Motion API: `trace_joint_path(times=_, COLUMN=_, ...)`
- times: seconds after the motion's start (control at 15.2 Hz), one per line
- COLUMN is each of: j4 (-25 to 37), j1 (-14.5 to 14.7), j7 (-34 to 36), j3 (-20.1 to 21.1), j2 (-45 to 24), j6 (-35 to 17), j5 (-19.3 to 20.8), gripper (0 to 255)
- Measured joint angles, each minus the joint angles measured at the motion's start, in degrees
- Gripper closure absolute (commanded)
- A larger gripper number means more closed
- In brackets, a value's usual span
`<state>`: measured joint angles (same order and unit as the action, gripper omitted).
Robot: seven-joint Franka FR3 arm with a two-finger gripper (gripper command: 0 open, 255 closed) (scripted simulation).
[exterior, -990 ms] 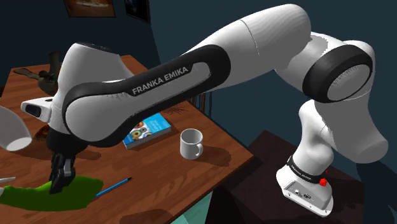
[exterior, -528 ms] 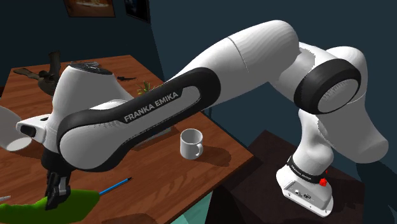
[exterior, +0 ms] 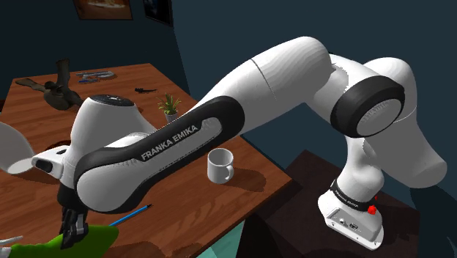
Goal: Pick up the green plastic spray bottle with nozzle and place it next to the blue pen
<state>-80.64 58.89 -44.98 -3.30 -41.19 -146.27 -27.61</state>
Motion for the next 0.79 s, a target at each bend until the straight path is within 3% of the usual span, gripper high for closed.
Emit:
trace_joint_path(times=0.4, j4=0.3, j1=0.1, j7=0.0, j3=0.1, j2=-0.3, j6=-0.3, j5=0.0, gripper=255)
trace_joint_path(times=0.46, j4=0.3, j1=0.1, j7=0.1, j3=0.0, j2=-0.3, j6=-0.2, j5=0.0, gripper=0)
trace_joint_path(times=0.79, j4=-0.1, j1=0.1, j7=0.0, j3=0.1, j2=-0.4, j6=-0.4, j5=-0.1, gripper=0)
